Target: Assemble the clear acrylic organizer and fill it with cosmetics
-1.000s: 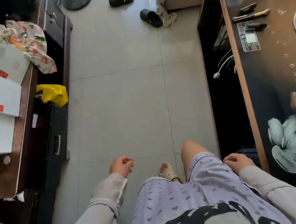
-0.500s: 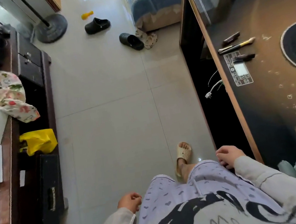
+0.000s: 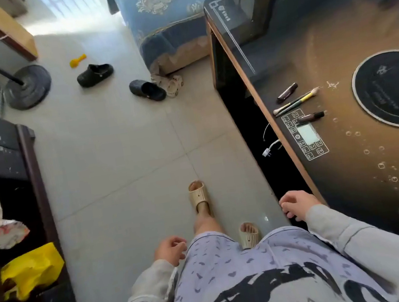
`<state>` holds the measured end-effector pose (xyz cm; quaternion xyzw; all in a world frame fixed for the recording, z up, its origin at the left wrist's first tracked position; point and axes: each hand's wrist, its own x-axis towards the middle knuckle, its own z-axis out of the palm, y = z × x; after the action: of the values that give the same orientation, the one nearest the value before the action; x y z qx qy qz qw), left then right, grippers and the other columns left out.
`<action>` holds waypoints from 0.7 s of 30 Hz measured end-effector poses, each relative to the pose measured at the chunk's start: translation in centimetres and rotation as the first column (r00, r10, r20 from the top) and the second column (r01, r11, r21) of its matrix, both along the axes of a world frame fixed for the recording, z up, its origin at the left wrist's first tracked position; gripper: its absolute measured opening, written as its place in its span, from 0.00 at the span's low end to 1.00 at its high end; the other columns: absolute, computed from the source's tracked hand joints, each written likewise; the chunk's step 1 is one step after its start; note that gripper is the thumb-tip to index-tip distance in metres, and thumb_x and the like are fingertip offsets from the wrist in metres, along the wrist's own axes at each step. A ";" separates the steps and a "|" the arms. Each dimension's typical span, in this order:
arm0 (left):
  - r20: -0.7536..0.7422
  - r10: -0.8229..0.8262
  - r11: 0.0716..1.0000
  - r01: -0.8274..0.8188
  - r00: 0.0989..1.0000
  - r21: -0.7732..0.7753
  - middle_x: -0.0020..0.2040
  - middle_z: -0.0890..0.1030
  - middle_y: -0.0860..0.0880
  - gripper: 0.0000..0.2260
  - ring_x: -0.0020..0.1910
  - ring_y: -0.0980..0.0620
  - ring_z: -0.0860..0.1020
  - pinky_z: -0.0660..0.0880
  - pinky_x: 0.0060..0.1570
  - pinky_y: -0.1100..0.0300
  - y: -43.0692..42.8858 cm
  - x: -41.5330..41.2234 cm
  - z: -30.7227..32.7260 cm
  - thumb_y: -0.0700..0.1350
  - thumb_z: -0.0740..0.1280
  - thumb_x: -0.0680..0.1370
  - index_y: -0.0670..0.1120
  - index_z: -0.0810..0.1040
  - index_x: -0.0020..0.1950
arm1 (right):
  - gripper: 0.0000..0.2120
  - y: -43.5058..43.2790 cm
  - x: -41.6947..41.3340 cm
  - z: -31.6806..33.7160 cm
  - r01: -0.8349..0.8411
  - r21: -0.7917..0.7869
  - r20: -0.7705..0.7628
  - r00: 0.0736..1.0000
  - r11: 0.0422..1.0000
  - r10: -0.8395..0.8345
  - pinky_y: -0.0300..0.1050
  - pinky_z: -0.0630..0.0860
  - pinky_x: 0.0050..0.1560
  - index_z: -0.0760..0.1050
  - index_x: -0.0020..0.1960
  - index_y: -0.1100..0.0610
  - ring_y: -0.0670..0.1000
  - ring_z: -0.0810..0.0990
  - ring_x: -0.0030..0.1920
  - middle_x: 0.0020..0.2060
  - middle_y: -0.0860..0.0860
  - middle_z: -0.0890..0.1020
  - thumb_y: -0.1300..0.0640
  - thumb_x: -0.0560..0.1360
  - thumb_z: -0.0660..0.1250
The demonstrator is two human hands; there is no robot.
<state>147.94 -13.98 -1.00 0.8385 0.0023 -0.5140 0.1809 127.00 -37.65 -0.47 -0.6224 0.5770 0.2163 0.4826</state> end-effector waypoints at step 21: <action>0.040 -0.869 0.495 0.867 0.493 0.062 0.31 0.73 0.51 0.16 0.13 0.65 0.70 0.62 0.15 0.76 -27.5 18.2 0.4 0.33 0.59 0.76 0.50 0.70 0.32 | 0.07 4.1 6.4 -0.8 0.786 0.019 -0.196 0.609 0.618 -0.768 0.39 0.72 0.45 0.80 0.45 0.58 0.54 0.79 0.42 0.45 0.57 0.81 0.60 0.75 0.62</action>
<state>166.16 -41.48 -0.60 0.7456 -0.4165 -0.5072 -0.1157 133.38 -33.52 -1.26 -0.2638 0.8164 0.0667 0.5094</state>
